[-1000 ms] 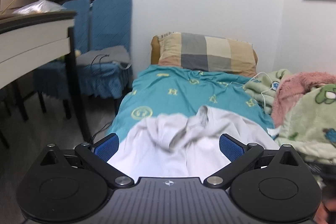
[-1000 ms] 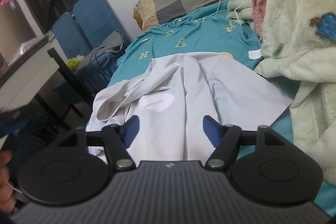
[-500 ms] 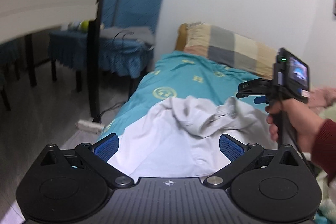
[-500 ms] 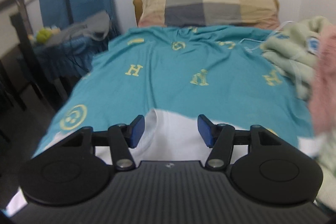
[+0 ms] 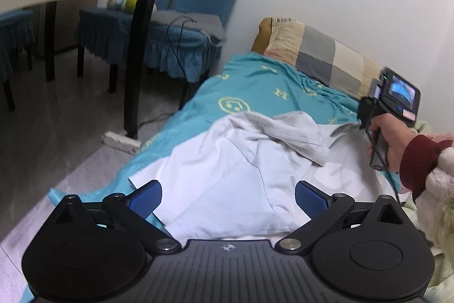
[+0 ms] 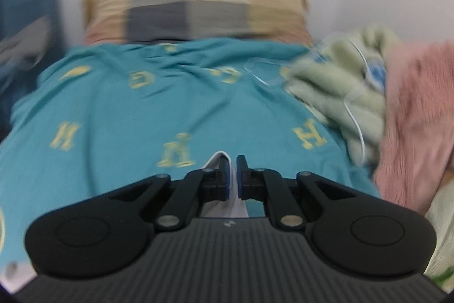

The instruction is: Fold clothes

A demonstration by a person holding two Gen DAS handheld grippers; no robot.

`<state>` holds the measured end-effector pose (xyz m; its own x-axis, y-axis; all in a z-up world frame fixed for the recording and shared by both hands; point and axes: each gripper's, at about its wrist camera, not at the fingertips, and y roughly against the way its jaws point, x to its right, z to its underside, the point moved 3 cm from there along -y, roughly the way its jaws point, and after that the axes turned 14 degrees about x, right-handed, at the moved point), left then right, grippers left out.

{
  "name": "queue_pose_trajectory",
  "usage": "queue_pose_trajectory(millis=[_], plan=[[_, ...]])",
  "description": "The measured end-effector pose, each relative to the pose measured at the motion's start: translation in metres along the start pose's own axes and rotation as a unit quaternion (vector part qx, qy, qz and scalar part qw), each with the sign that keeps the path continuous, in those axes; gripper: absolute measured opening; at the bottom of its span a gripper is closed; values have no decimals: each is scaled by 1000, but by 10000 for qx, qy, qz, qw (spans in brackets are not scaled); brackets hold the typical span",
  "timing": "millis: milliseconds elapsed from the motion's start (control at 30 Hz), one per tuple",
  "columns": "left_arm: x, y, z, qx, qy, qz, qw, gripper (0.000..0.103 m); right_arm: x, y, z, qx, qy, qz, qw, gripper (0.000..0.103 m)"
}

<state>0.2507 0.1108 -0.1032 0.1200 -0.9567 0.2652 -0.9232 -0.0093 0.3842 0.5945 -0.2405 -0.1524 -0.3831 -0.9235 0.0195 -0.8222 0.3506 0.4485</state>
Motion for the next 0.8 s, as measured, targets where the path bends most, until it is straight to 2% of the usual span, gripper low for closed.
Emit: queue_pose_trajectory(millis=[100, 167, 200, 233, 300, 367, 433, 567, 633, 700, 767, 800], plan=[[-1, -3, -1, 8, 16, -104, 9999, 101, 14, -8, 11, -383, -526, -371, 9972, 11], [-5, -7, -2, -14, 84, -180, 9998, 101, 19, 0, 19, -445, -620, -595, 9953, 13], [-6, -8, -3, -18, 92, -209, 9997, 101, 21, 10, 20, -323, -588, -671, 9955, 24], [-6, -8, -3, -10, 79, -219, 9997, 101, 22, 23, 21, -177, -555, -767, 9954, 41], [-6, -7, -4, 4, 33, -215, 9998, 101, 28, 48, 23, 74, -572, -979, 9935, 56], [-5, -7, -5, 25, -33, -222, 9997, 101, 33, 73, 25, 14, -859, -1311, 9876, 57], [-4, -6, -7, 30, -42, -241, 9997, 101, 34, 95, 35, -319, -1185, -1700, 9778, 57], [-11, 0, -11, 39, 88, -293, 9995, 101, 15, 130, 71, -1243, -2079, -2393, 9402, 57], [-16, 4, -12, 20, 170, -330, 9993, 101, -3, 139, 88, -1604, -2319, -2497, 9263, 57], [-21, 9, -12, -11, 282, -320, 9991, 101, -20, 140, 97, -1676, -2243, -2355, 9307, 57], [-24, 15, -13, 15, 339, -332, 9989, 101, -30, 135, 97, -1459, -2076, -2130, 9435, 56], [-25, 16, -13, 15, 354, -339, 9988, 101, -33, 132, 94, -1345, -2043, -2044, 9478, 50]])
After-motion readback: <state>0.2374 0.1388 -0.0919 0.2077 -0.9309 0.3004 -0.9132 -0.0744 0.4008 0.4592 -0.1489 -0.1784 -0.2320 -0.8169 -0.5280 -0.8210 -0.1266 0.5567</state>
